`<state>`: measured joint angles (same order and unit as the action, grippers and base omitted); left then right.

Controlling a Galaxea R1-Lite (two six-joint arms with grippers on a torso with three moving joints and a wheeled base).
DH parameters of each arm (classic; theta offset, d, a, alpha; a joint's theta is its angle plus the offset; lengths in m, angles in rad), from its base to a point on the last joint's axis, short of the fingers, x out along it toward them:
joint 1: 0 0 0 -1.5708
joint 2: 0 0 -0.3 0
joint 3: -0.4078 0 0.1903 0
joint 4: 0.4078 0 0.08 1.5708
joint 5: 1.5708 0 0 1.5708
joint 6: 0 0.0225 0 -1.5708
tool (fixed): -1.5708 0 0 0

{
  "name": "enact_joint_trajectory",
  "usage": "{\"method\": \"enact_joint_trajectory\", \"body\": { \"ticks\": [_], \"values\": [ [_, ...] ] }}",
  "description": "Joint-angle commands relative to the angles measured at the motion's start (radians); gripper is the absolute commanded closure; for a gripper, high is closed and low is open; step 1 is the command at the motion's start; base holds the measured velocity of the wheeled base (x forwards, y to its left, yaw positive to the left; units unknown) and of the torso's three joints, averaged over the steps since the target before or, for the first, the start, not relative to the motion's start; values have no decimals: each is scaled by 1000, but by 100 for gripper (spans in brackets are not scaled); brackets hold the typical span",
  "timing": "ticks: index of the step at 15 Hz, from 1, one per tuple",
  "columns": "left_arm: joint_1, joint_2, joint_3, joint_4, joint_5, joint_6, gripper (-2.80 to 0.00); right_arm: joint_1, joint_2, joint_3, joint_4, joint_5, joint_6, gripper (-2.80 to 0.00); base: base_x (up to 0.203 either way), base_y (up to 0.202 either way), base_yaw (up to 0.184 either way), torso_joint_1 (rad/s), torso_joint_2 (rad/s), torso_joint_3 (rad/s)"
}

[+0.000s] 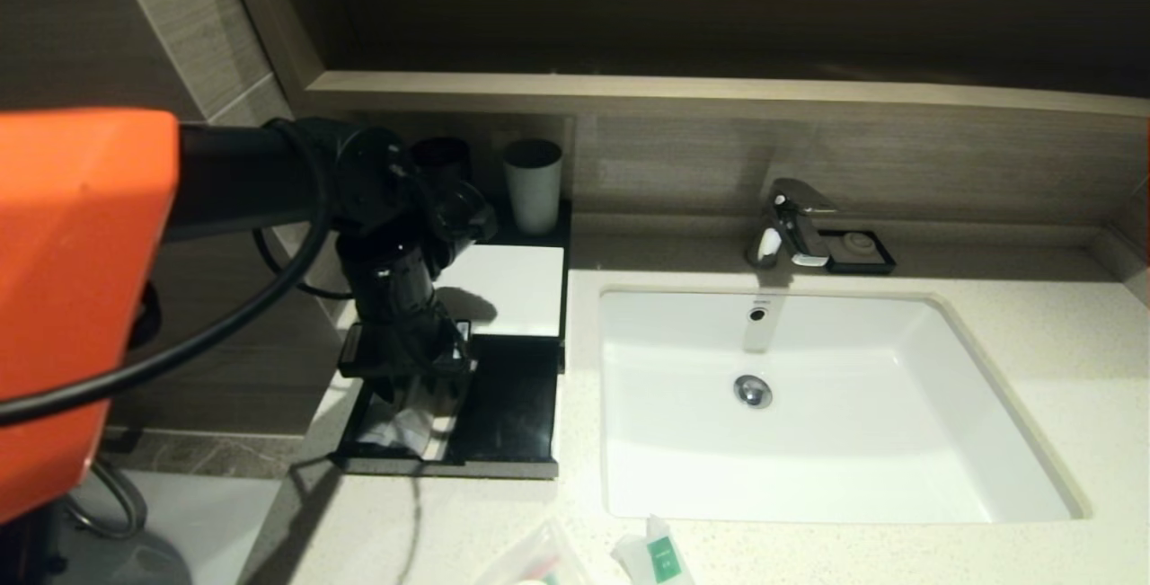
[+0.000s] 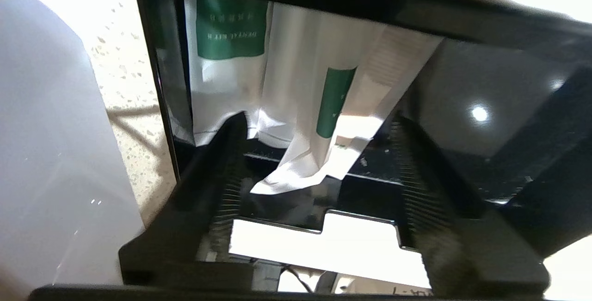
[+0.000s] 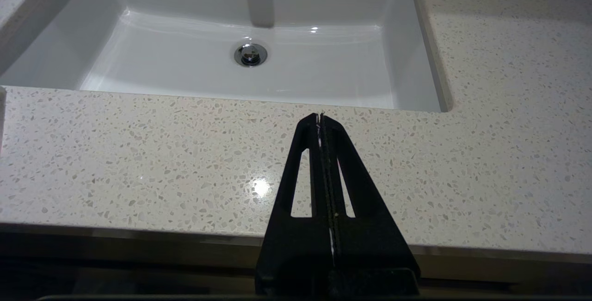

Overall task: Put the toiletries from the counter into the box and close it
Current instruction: Place the bathroom toiletry into the drawer, then pick up the bathroom toiletry

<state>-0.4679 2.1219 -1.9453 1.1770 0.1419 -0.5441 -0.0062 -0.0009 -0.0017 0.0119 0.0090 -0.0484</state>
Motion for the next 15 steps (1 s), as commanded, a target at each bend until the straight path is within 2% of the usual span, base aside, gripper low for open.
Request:
{"method": "enact_joint_trajectory", "body": {
  "ticks": [1, 11, 12, 15],
  "values": [
    [0, -23, 0, 0, 1, -4, -280, 0, 1, 0, 0, 1, -1, 0, 0, 0, 0, 0, 0, 0],
    [-5, -238, 4, 38, -6, -4, -280, 0, -1, 0, 0, 0, -1, 0, 0, 0, 0, 0, 0, 0],
    [-6, -259, 5, 51, -7, -4, 0, 0, -1, 0, 0, 1, -1, 0, 0, 0, 0, 0, 0, 0],
    [-18, -327, 20, 99, -24, 3, 0, 0, -1, 0, 0, 2, -1, 0, 0, 0, 0, 0, 0, 0]
  ]
}}
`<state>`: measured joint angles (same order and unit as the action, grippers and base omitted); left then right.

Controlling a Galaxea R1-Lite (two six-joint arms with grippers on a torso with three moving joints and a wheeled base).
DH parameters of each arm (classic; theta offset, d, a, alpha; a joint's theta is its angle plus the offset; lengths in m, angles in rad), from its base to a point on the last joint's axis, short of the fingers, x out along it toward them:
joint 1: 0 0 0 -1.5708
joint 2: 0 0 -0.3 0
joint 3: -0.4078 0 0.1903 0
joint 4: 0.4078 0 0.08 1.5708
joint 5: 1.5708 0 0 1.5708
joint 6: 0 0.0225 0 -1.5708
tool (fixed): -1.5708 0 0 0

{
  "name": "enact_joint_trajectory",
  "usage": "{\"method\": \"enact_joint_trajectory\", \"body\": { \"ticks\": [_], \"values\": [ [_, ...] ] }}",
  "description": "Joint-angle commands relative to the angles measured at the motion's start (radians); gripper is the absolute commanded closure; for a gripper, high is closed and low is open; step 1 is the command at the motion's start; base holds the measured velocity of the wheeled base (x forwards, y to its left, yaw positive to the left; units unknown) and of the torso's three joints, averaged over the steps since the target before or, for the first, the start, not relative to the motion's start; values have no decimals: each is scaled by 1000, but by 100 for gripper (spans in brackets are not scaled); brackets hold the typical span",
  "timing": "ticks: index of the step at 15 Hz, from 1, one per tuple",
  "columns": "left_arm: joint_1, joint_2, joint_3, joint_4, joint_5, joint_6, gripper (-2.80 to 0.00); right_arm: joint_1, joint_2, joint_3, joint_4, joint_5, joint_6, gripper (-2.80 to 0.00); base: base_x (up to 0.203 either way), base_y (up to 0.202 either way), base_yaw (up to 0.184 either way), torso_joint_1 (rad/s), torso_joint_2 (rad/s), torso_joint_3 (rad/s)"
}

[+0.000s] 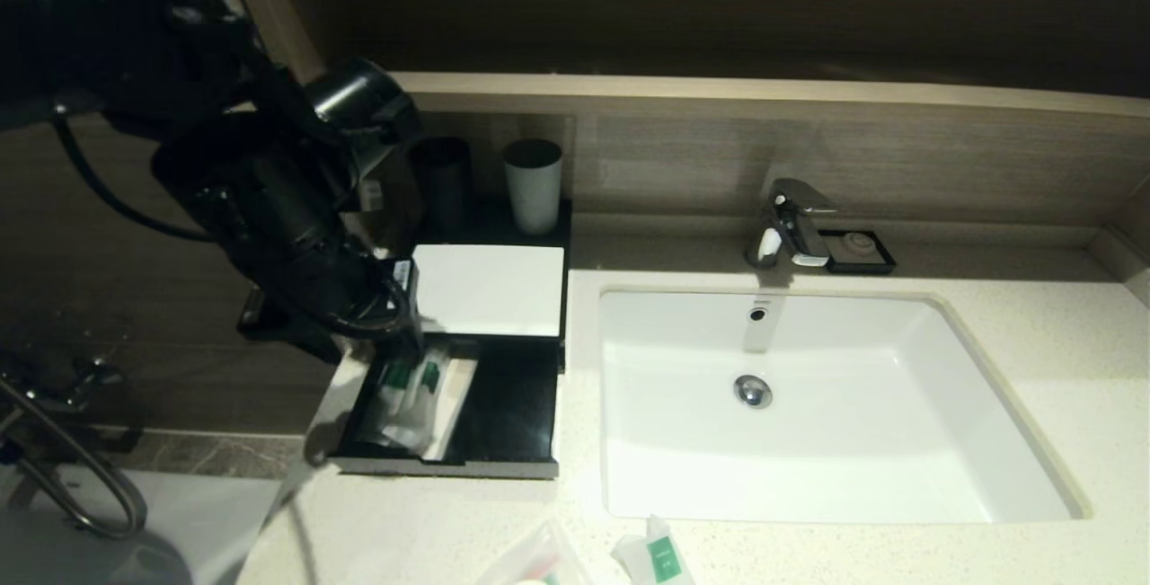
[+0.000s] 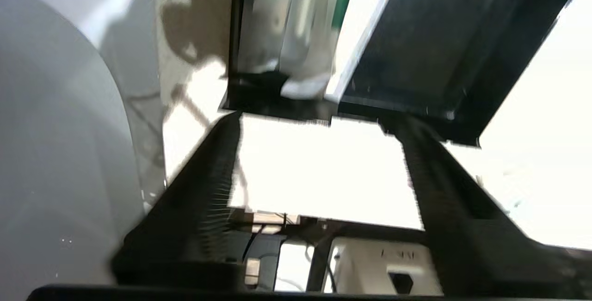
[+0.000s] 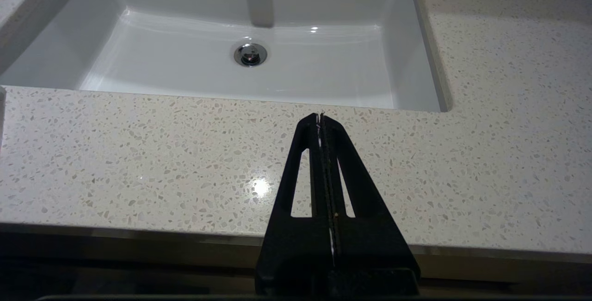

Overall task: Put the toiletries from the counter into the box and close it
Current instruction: Pick up the bathroom toiletry

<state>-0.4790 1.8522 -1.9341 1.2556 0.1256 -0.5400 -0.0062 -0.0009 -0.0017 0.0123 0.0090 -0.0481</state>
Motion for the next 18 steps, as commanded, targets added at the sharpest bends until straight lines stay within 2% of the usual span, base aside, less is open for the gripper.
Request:
{"method": "enact_joint_trajectory", "body": {
  "ticks": [1, 3, 6, 8, 12, 15, 18],
  "values": [
    [-26, -79, 32, 38, -38, 6, 0, 0, -1, 0, 0, 0, -1, 0, 0, 0, 0, 0, 0, 0],
    [-65, -107, 102, 48, -76, 40, 0, 0, -1, 0, 0, 0, -1, 0, 0, 0, 0, 0, 0, 0],
    [-180, -140, 222, 38, -82, 74, 0, 0, 1, 0, 0, 0, -1, 0, 0, 0, 0, 0, 0, 0],
    [-230, -140, 249, 35, -83, 79, 0, 0, 1, 0, 0, 0, -1, 0, 0, 0, 0, 0, 0, 0],
    [-296, -132, 303, 30, -82, 78, 0, 0, -1, 0, 0, 0, -1, 0, 0, 0, 0, 0, 0, 0],
    [-331, -114, 362, -49, -78, 69, 0, 0, -1, 0, 0, 0, -1, 0, 0, 0, 0, 0, 0, 0],
    [-369, -92, 375, -76, -77, 17, 0, 0, -1, 0, 0, 0, -1, 0, 0, 0, 0, 0, 0, 0]
  ]
}}
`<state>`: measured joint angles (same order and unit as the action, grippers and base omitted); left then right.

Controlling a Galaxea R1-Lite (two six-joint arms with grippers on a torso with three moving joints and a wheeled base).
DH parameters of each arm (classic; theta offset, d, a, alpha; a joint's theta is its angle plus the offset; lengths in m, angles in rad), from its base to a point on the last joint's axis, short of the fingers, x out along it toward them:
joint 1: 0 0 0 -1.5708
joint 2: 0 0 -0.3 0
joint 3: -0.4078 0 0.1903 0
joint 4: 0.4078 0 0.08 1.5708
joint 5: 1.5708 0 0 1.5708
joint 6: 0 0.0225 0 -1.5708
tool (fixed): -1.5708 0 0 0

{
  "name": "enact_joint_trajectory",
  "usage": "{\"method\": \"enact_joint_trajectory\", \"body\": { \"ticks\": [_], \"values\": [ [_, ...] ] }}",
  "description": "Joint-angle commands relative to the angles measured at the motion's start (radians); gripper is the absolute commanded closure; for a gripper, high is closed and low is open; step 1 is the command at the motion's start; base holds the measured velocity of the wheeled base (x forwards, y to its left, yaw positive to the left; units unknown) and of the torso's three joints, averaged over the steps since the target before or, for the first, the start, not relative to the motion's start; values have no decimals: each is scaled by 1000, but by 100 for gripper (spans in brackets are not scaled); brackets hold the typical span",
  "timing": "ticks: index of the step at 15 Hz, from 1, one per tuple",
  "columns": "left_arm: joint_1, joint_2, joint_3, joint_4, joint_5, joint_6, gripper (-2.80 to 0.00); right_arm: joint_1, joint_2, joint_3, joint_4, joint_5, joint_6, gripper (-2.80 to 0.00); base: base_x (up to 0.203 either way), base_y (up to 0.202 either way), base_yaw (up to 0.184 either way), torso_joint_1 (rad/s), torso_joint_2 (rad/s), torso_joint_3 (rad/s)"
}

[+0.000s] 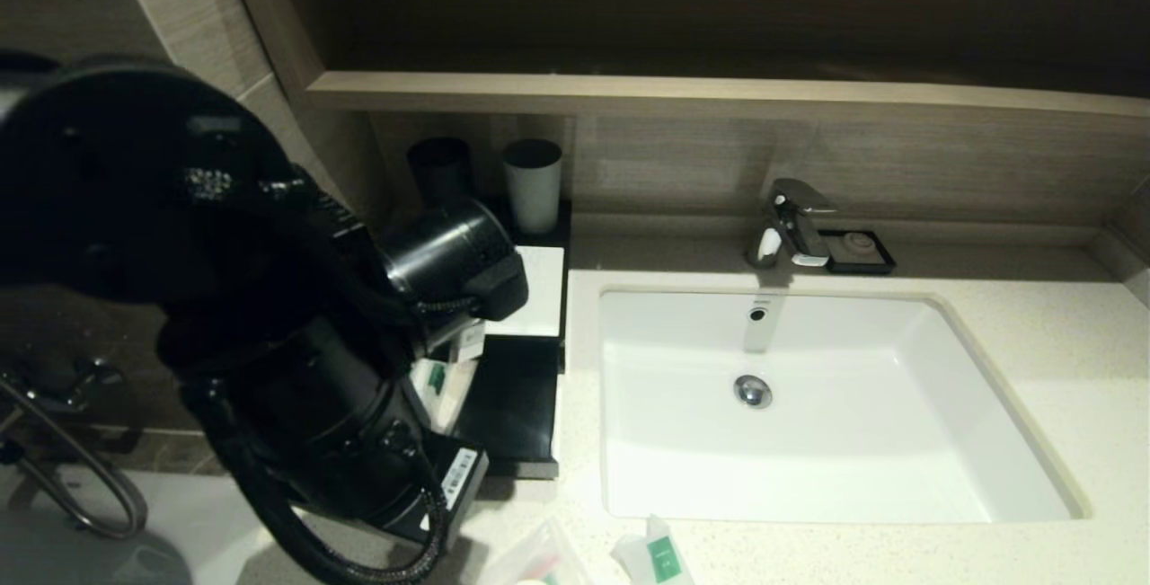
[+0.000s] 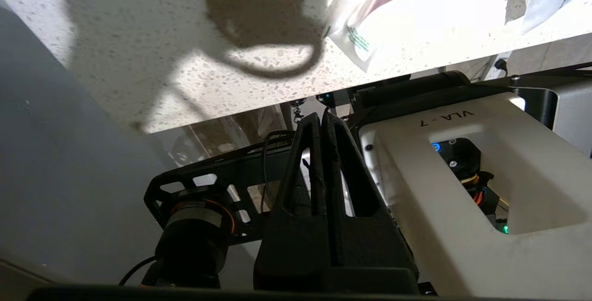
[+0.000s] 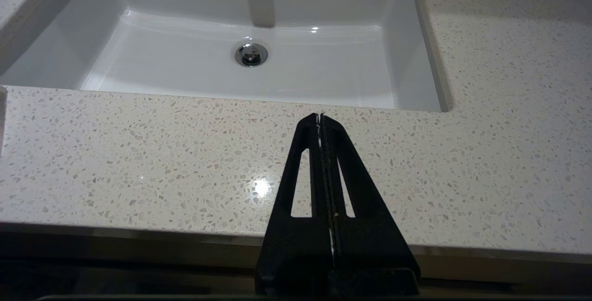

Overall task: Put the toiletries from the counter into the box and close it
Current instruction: Pick up the bathroom toiletry

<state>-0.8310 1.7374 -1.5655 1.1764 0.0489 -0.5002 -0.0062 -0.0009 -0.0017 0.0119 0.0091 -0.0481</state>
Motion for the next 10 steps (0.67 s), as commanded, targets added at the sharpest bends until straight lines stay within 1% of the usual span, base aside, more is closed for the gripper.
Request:
{"method": "enact_joint_trajectory", "body": {
  "ticks": [1, 4, 5, 7, 8, 10],
  "values": [
    [-28, 32, 6, -7, 0, -48, 0, 0, -1, 0, 0, 0, -1, 0, 0, 0, 0, 0, 0, 0],
    [-69, 47, 1, -30, 2, -112, 0, 2, 1, 0, 0, 0, -1, 0, 0, 0, 0, 0, 0, 0],
    [-88, 54, 0, -32, 4, -142, 0, 0, 1, 0, 0, 1, -1, 0, 0, 0, 0, 0, 0, 0],
    [-102, 78, -6, -35, 57, -182, 0, 0, -1, 0, 0, 0, -1, 0, 0, 0, 0, 0, 0, 0],
    [-104, 93, -12, -41, 72, -193, 0, 0, 1, 0, 0, 0, -1, 0, 0, 0, 0, 0, 0, 0],
    [-106, 134, -41, -39, 81, -197, 0, 0, -1, 0, 0, 0, -1, 0, 0, 0, 0, 0, 0, 0]
  ]
}}
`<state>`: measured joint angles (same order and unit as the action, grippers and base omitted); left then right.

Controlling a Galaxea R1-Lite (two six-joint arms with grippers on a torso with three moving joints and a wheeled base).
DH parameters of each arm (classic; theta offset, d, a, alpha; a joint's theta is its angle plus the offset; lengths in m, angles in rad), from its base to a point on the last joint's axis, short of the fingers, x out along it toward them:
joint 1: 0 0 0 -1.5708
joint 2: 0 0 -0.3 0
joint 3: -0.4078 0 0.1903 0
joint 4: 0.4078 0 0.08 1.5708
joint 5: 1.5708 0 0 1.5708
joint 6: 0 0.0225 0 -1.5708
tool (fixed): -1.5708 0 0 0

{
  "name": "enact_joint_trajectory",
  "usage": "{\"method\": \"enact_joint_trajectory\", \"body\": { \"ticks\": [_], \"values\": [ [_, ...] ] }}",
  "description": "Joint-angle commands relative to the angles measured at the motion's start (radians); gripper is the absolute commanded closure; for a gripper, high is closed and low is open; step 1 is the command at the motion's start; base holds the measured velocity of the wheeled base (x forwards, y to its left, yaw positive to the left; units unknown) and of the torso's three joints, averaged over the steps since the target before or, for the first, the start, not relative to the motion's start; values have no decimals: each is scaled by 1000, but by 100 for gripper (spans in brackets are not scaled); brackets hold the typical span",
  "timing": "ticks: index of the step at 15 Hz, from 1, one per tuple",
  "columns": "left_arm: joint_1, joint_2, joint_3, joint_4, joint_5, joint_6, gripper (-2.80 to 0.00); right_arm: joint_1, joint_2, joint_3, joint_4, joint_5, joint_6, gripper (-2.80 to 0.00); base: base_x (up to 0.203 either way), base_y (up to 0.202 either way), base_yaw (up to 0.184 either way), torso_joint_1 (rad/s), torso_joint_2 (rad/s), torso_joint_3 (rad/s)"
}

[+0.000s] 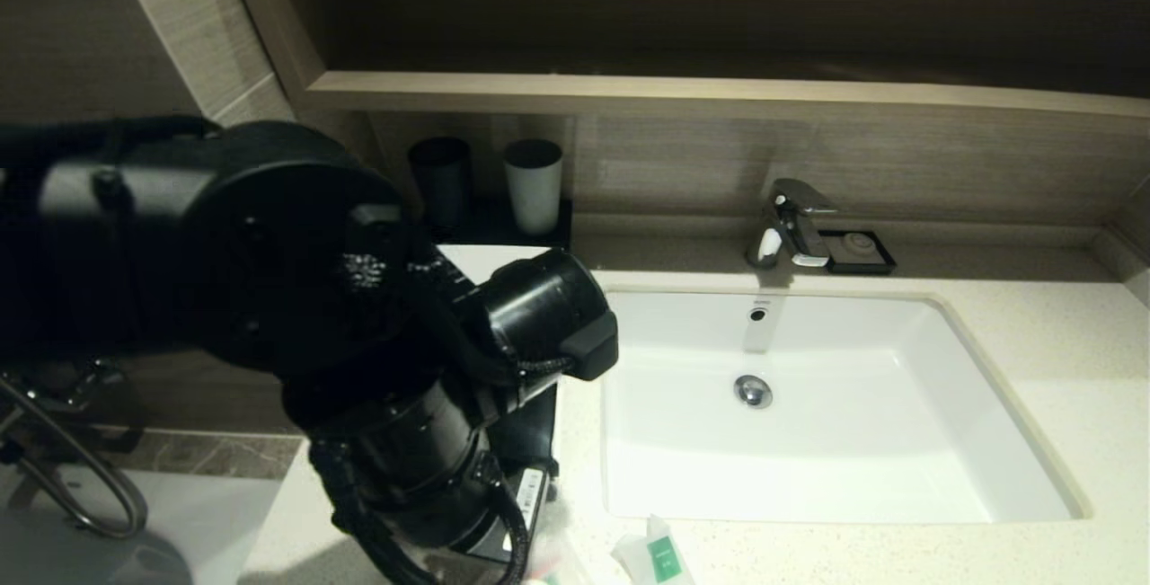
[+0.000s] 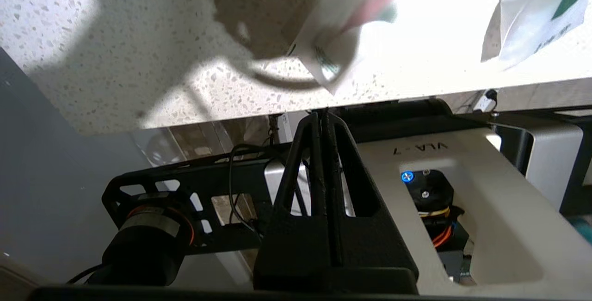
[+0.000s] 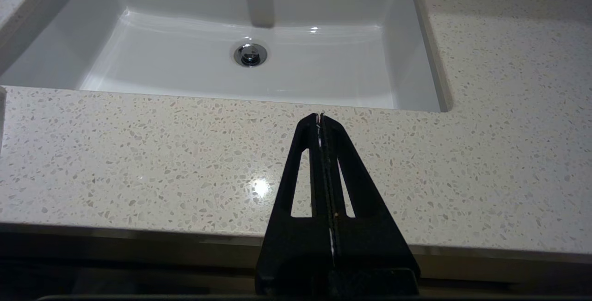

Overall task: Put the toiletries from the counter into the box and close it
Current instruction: Pick up the bathroom toiletry

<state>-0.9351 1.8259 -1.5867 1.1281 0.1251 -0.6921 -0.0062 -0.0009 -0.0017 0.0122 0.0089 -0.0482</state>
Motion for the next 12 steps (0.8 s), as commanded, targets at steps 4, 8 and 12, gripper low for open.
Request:
{"method": "enact_joint_trajectory", "body": {
  "ticks": [4, 8, 12],
  "values": [
    [-1, 104, -49, 8, 28, 6, 0, 0, 0, 0, 0, 2, -1, 0, 0, 0, 0, 0, 0, 0],
    [5, 152, -73, 14, 30, 8, 0, 0, -1, 0, 0, 0, -1, 0, 0, 0, 0, 0, 0, 0],
    [18, 177, -77, 10, 29, 54, 0, 0, -1, 0, 0, 0, -1, 0, 0, 0, 0, 0, 0, 0]
  ]
}}
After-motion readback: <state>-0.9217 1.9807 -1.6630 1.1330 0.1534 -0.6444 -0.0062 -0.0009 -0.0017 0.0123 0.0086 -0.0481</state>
